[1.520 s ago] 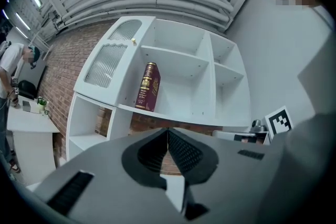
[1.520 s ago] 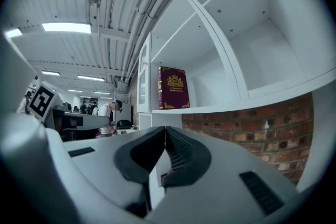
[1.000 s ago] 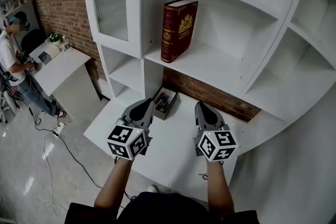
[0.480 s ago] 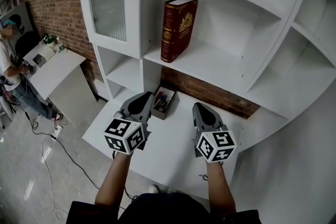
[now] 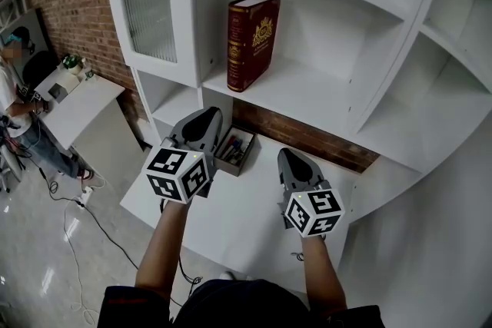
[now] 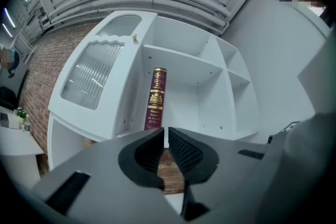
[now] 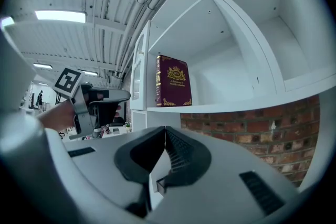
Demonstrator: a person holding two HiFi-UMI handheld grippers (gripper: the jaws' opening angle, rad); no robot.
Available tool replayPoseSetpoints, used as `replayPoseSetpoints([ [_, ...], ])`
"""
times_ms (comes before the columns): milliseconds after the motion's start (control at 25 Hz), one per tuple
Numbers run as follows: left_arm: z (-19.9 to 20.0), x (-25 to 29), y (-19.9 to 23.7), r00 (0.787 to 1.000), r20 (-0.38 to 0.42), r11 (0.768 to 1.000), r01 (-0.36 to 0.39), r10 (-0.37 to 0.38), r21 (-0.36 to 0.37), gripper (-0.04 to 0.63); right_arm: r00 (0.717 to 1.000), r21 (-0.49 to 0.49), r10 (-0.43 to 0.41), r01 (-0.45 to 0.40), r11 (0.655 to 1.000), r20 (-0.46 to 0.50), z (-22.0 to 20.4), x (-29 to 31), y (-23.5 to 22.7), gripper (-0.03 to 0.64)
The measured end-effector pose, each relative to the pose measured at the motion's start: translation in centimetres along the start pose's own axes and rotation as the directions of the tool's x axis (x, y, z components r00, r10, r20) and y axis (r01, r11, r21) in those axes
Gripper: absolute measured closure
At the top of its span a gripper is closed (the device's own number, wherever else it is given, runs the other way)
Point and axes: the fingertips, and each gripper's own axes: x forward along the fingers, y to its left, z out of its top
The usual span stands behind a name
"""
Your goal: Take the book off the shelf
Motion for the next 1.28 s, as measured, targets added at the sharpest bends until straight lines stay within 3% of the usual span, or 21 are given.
replayPoseSetpoints([
  [360, 2.4, 3.4, -0.4, 1.000, 0.023, 1.000, 0.012, -0.012, 0.010, 0.558, 1.000, -0.013, 0.015, -0.015, 1.000, 0.002, 0.1, -0.2, -0.2, 0.597],
  [520, 2.7, 4.8, -0.7, 0.999, 0.006, 0.999, 0.031, -0.031, 0.013, 0.455, 1.000, -0.019, 0.015, -0.015, 1.000, -0.001, 0.2, -0.4, -0.5, 0.597],
  [680, 3.1, 6.1, -0.3, 1.000, 0.000, 0.998, 0.005, -0.005, 0.061, 0.417, 1.000, -0.026, 0.021, -0.021, 0.999, -0.002, 0.4, -0.4, -0.8, 0.597],
  [800, 3.4, 7.5, 0.1, 1.000, -0.009, 0.996, -0.016, 0.017, 0.089, 0.351, 1.000, -0.024, 0.018, -0.018, 1.000, -0.005, 0.4, -0.3, -1.3, 0.597],
  [920, 4.1, 8.6, 0.8, 1.000, -0.004, 0.997, -0.029, 0.030, 0.066, 0.305, 1.000, -0.024, 0.019, -0.019, 1.000, -0.015, 0.2, -0.3, -1.6, 0.597],
  [1280, 3.5, 11.7, 2.6, 0.998, -0.042, 0.999, -0.035, 0.036, 0.040, 0.270, 1.000, -0.026, 0.008, -0.009, 1.000, -0.029, -0.2, 0.1, -2.9, 0.597],
])
